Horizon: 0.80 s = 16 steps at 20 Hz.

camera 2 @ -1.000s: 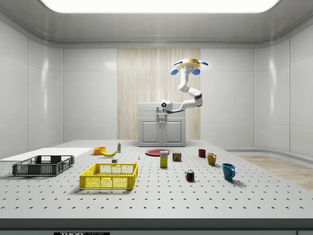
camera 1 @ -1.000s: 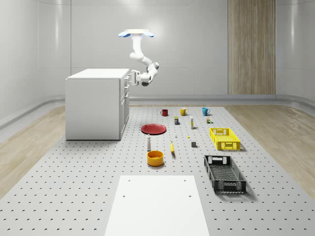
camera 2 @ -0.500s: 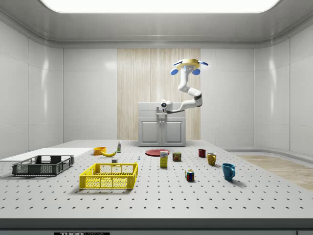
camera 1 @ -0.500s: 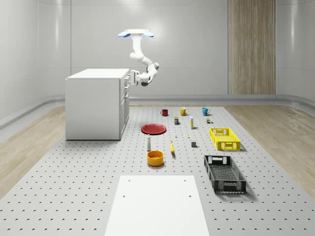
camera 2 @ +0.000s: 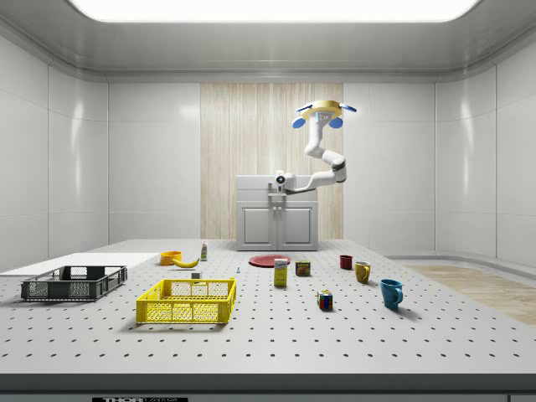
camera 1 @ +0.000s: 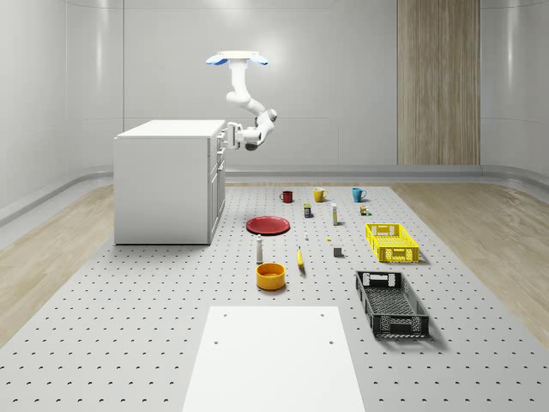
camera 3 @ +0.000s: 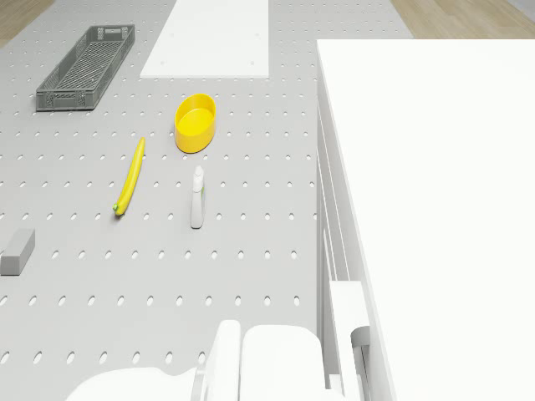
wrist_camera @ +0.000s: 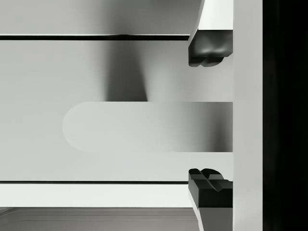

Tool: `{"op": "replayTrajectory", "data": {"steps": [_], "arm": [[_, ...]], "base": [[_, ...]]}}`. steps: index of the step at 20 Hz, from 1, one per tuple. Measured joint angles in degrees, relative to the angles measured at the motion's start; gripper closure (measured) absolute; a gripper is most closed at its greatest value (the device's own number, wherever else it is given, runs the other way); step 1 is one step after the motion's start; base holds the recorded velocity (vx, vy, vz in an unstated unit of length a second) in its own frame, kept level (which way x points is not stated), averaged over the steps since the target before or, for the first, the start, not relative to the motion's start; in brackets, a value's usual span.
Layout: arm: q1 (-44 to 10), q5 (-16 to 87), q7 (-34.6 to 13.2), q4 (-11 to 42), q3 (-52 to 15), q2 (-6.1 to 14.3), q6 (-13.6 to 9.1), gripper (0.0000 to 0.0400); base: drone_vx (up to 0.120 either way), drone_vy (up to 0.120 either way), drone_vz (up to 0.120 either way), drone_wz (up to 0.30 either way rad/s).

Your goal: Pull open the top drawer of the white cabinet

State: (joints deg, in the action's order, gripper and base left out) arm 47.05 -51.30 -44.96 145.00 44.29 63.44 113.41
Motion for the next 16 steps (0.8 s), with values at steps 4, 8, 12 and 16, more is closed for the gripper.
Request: {"op": "replayTrajectory", "data": {"steps": [4, 8, 12, 16], "arm": [[-0.1, -0.1, 0.1, 0.0, -0.1, -0.1, 0.0, 0.0089], [-0.1, -0.2, 0.1, 0.0, -0.1, -0.2, -0.1, 0.0089], [-0.2, -0.3, 0.2, 0.0, -0.1, -0.2, -0.2, 0.0089], [-0.4, -0.3, 0.5, 0.2, 0.0, -0.3, -0.2, 0.0089]], "base": [[0.000, 0.000, 0.000, 0.000], [0.000, 0.000, 0.000, 0.000], [0.000, 0.000, 0.000, 0.000], [0.000, 0.000, 0.000, 0.000]]}}
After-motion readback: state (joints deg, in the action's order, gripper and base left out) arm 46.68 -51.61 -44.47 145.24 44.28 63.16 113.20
